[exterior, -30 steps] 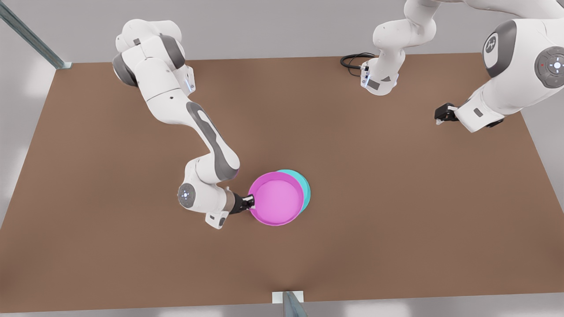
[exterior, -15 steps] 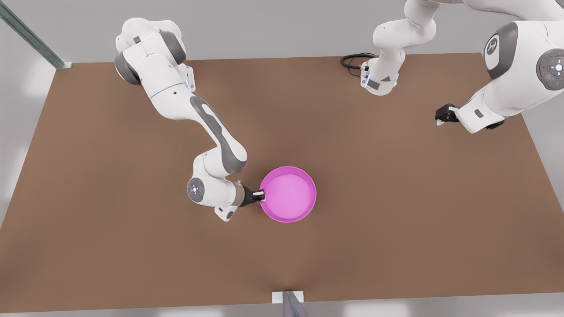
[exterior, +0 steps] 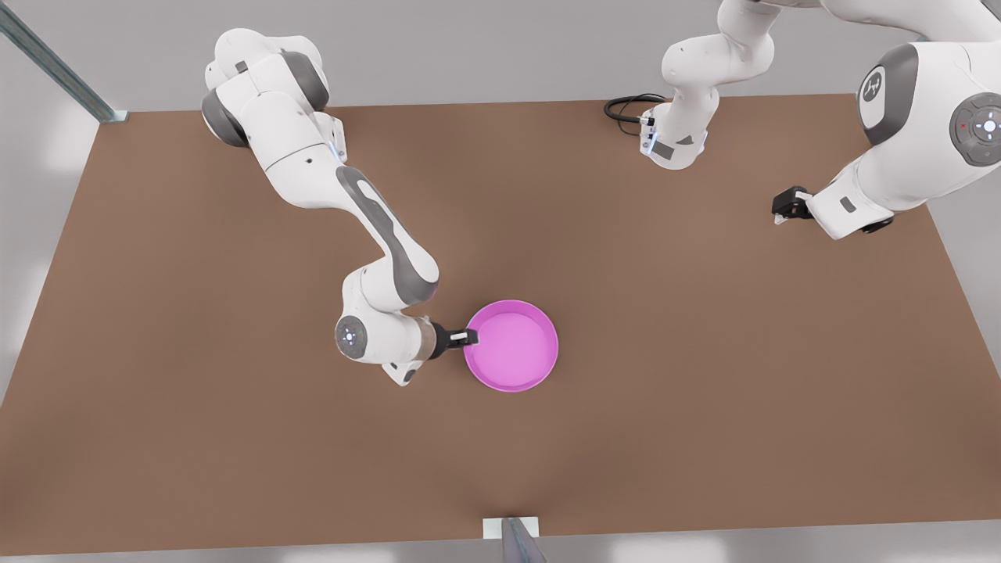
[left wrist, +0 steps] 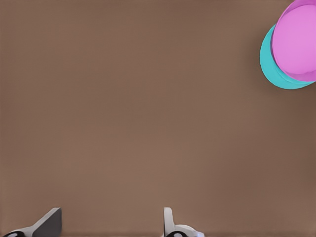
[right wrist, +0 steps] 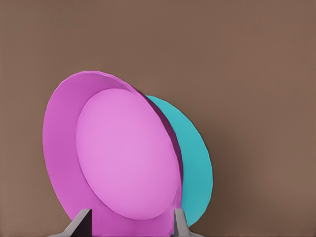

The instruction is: Flip the blue plate over with the left arm, and stack the pink plate on top of the blue plate with the right arm

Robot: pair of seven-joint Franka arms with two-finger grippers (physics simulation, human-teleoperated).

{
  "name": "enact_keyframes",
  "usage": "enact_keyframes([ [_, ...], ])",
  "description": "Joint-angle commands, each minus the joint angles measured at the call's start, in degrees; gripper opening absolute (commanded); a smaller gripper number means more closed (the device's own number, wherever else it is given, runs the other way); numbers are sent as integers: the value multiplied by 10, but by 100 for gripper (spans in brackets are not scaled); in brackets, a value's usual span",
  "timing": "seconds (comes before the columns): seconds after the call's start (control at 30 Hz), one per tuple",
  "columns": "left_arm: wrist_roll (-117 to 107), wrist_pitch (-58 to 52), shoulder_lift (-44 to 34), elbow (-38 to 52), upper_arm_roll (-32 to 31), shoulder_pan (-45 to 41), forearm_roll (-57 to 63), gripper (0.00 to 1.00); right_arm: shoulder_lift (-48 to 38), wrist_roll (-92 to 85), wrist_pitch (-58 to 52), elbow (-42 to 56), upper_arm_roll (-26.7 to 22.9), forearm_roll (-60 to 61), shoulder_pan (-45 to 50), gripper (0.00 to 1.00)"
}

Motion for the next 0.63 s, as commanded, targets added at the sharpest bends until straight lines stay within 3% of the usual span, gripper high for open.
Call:
enact_keyframes([
  [0.0,10,0,-1,0,-1,0,1,100,-4,39,-18,1,0,0,-1,100],
  [0.13,12,0,-1,6,-1,0,-2,100,-113,37,-128,10,-6,-50,-65,100],
  [0.27,11,0,-7,7,0,0,-8,100,-138,10,-373,160,-3,-410,-97,100],
  [0.33,6,0,-10,7,0,0,-7,100,-167,-70,-406,164,-2,-529,-100,100],
  [0.4,6,-1,-11,8,0,0,-6,100,-255,-164,-409,102,-139,-490,-60,100],
  [0.43,5,-2,-10,8,0,1,-7,100,-298,-175,-365,44,-140,-433,-113,100],
  [0.5,4,-2,-8,8,0,1,-6,100,-390,-123,-275,-107,-143,-410,-131,100],
  [0.6,3,-3,-7,8,-1,1,-7,100,-361,-66,-283,-71,-142,-385,-127,100],
])
